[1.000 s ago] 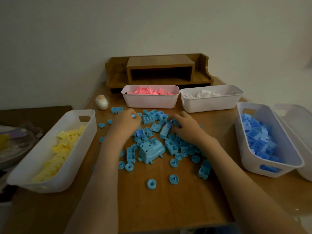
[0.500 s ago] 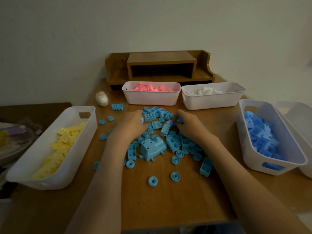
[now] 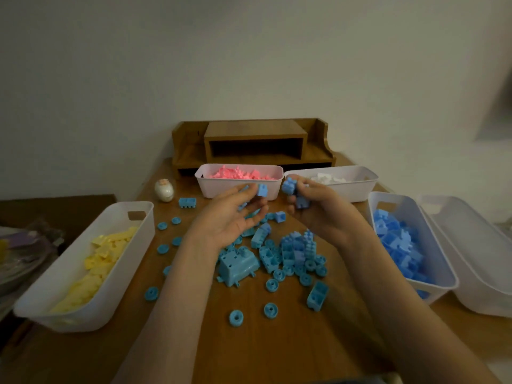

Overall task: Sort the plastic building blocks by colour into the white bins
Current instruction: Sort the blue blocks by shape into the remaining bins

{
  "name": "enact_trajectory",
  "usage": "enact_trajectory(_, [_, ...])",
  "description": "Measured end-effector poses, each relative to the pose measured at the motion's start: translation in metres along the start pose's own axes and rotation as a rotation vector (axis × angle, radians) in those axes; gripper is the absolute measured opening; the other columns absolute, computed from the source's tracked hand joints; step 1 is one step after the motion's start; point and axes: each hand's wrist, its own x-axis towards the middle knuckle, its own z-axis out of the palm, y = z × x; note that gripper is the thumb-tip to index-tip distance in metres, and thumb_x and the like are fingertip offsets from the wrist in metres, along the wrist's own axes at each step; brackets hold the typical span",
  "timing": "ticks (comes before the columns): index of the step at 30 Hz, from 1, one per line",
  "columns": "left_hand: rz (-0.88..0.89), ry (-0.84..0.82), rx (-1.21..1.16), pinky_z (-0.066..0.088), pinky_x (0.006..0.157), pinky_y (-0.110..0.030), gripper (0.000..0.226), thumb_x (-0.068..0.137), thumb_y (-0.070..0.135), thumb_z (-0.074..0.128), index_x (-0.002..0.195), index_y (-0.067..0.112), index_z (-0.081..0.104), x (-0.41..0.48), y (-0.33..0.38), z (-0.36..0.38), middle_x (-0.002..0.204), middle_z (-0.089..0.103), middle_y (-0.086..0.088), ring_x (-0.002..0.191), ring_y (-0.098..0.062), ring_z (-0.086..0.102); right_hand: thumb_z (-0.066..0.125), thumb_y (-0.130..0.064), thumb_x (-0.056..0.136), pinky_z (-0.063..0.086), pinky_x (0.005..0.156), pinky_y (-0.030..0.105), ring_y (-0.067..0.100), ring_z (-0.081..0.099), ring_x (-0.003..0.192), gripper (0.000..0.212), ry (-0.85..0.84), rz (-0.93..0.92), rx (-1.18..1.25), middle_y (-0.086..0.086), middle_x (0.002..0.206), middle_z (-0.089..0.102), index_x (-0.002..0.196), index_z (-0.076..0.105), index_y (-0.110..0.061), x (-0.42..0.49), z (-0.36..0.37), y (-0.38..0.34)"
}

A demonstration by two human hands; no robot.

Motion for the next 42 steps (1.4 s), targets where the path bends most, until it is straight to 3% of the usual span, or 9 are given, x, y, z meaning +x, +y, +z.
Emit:
enact_trajectory(6, [-0.13, 0.045, -0.281, 0.05, 0.082, -0.043, 0.009, 0.094, 0.002, 0.05, 0.093, -0.003, 0.057, -0.009, -0.01, 0.018, 0.09, 0.062, -0.02, 0.084, -0.027, 0.061, 0.076, -0.006, 0.061, 0.055, 0.061, 0.028, 0.019, 0.062, 0.064, 0.034, -0.088, 0.123, 0.455, 0.015, 0.09, 0.064, 0.094, 0.07, 0.0, -0.014, 0.003, 0.004])
enact_trajectory(10, [-0.15, 0.027, -0.336, 0.057, 0.07, -0.032, 0.012, 0.093, 0.001, 0.046, 0.098, -0.001, 0.057, -0.01, -0.022, 0.019, 0.095, 0.06, -0.02, 0.086, -0.026, 0.059, 0.054, -0.017, 0.084, 0.054, 0.064, 0.027, 0.015, 0.061, 0.07, 0.041, 0.018, 0.202, 0.429, 0.016, 0.111, 0.061, 0.123, 0.054, -0.005, -0.017, 0.001, 0.016])
enact_trajectory(15, [-0.139, 0.016, -0.311, 0.056, 0.072, -0.03, 0.022, 0.092, 0.003, 0.048, 0.111, -0.004, 0.057, -0.008, -0.031, 0.022, 0.095, 0.06, -0.02, 0.082, -0.025, 0.06, 0.056, -0.013, 0.082, 0.054, 0.065, 0.023, 0.013, 0.059, 0.071, 0.041, 0.097, 0.227, 0.37, 0.015, 0.106, 0.059, 0.121, 0.054, -0.003, -0.021, 0.007, 0.017])
enact_trajectory(19, [-0.135, 0.045, -0.244, 0.057, 0.059, -0.027, 0.015, 0.09, 0.008, 0.059, 0.101, -0.002, 0.06, -0.006, -0.029, 0.037, 0.09, 0.061, -0.018, 0.077, -0.023, 0.062, 0.051, -0.014, 0.092, 0.053, 0.059, 0.019, 0.01, 0.058, 0.068, 0.025, 0.159, 0.133, 0.122, 0.011, 0.096, 0.061, 0.114, 0.057, -0.002, -0.03, 0.014, 0.002])
enact_trajectory(23, [-0.027, 0.081, -0.2, 0.056, 0.062, -0.025, 0.005, 0.088, 0.0, 0.059, 0.092, 0.003, 0.058, -0.002, -0.024, 0.068, 0.091, 0.058, -0.014, 0.084, -0.02, 0.058, 0.053, -0.017, 0.094, 0.051, 0.062, 0.02, 0.01, 0.059, 0.07, 0.017, 0.328, -0.095, -0.615, 0.005, 0.088, 0.061, 0.107, 0.059, -0.007, -0.048, 0.006, -0.037])
enact_trajectory(26, [0.057, -0.045, 0.051, 0.052, 0.071, -0.025, 0.008, 0.089, 0.0, 0.058, 0.088, 0.008, 0.058, -0.001, -0.033, 0.096, 0.09, 0.058, -0.01, 0.083, -0.016, 0.057, 0.055, -0.014, 0.092, 0.045, 0.066, 0.026, 0.016, 0.055, 0.078, 0.013, 0.568, -0.209, -1.222, 0.009, 0.096, 0.06, 0.104, 0.057, -0.011, -0.062, -0.033, -0.07])
enact_trajectory(30, [0.249, -0.208, 0.732, 0.05, 0.071, -0.021, 0.015, 0.087, 0.014, 0.064, 0.101, 0.018, 0.06, 0.0, -0.067, 0.135, 0.1, 0.059, -0.002, 0.085, -0.011, 0.058, 0.057, -0.009, 0.088, 0.037, 0.077, 0.027, 0.023, 0.052, 0.094, 0.022, 0.622, 0.002, -1.676, 0.012, 0.112, 0.059, 0.11, 0.059, -0.01, -0.071, -0.084, -0.087])
enact_trajectory(37, [0.409, -0.47, 1.856, 0.027, 0.099, -0.045, 0.05, 0.099, 0.033, 0.04, 0.145, 0.019, 0.024, 0.02, -0.121, 0.167, 0.143, 0.036, -0.01, 0.128, -0.03, 0.035, 0.043, -0.014, 0.095, 0.03, 0.105, 0.041, 0.021, 0.037, 0.132, 0.052, 0.456, 0.357, -2.047, -0.002, 0.149, 0.032, 0.143, 0.027, -0.027, -0.074, -0.118, -0.082])
enact_trajectory(42, [0.346, -0.502, 1.911, 0.013, 0.111, -0.048, 0.069, 0.099, 0.045, 0.034, 0.151, 0.018, -0.001, 0.019, -0.124, 0.17, 0.155, 0.013, -0.009, 0.141, -0.031, 0.014, 0.034, -0.006, 0.095, 0.027, 0.108, 0.043, 0.022, 0.032, 0.136, 0.053, 0.484, 0.276, -1.932, 0.002, 0.15, 0.029, 0.144, 0.027, -0.023, -0.073, -0.12, -0.079])
